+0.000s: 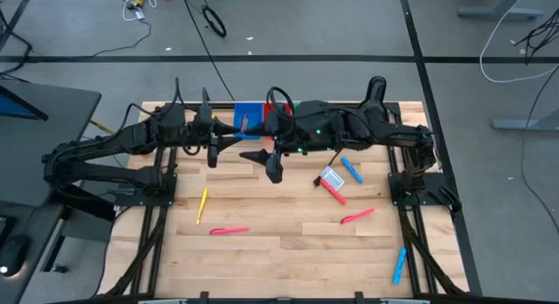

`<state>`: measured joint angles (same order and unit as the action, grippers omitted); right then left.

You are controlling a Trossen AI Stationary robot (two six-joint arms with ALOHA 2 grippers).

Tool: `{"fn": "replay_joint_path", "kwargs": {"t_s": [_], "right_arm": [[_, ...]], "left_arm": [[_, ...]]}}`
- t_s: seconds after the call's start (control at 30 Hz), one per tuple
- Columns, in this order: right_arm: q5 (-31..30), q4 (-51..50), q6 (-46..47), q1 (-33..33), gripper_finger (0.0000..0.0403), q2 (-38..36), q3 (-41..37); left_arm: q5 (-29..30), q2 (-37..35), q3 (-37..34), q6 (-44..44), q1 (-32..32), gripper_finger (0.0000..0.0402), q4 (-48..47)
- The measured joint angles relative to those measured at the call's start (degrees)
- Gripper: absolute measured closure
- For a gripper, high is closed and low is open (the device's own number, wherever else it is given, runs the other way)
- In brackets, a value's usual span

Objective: Pick & Place Markers
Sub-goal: Put the bottom blue highlighter into the green bin

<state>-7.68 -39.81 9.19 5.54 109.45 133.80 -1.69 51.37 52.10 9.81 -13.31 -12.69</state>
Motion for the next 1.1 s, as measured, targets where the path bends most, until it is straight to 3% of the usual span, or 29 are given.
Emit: {"fn": "replay_joint_path", "kwargs": {"t_s": [0.3, 0.4, 0.63, 0.77, 0.93, 1.1], "right_arm": [[-0.05, -0.09, 0.87, -0.04, 0.0124, 0.0, 0.0], [-0.04, -0.2, 0.86, -0.02, 0.0124, 0.0, 0.0], [-0.04, -0.31, 1.03, -0.02, 0.0124, 0.0, 0.0], [-0.03, 0.09, 1.19, -0.02, 0.0124, 0.0, 0.0], [0.13, 0.5, 1.27, -0.02, 0.0124, 0.0, 0.0], [2.25, 0.57, 0.96, -0.11, 0.0124, 0.02, 0.0]], "left_arm": [[-4.06, -0.35, 0.04, 0.17, 0.01, 0.0259, -4.84], [-1.36, -2.93, 0.0, 0.25, 0.01, 0.0259, -11.66], [-2.08, -20.54, -11.92, 0.16, 0.06, 0.0259, -3.73], [-2.27, -30.19, -18.79, 4.93, 0.0, 0.0259, -4.04], [-6.67, -38.53, -24.15, 4.52, -0.01, 0.0259, -3.76], [-5.75, -45.25, -29.01, 5.35, -0.01, 0.0259, -3.35]]}}
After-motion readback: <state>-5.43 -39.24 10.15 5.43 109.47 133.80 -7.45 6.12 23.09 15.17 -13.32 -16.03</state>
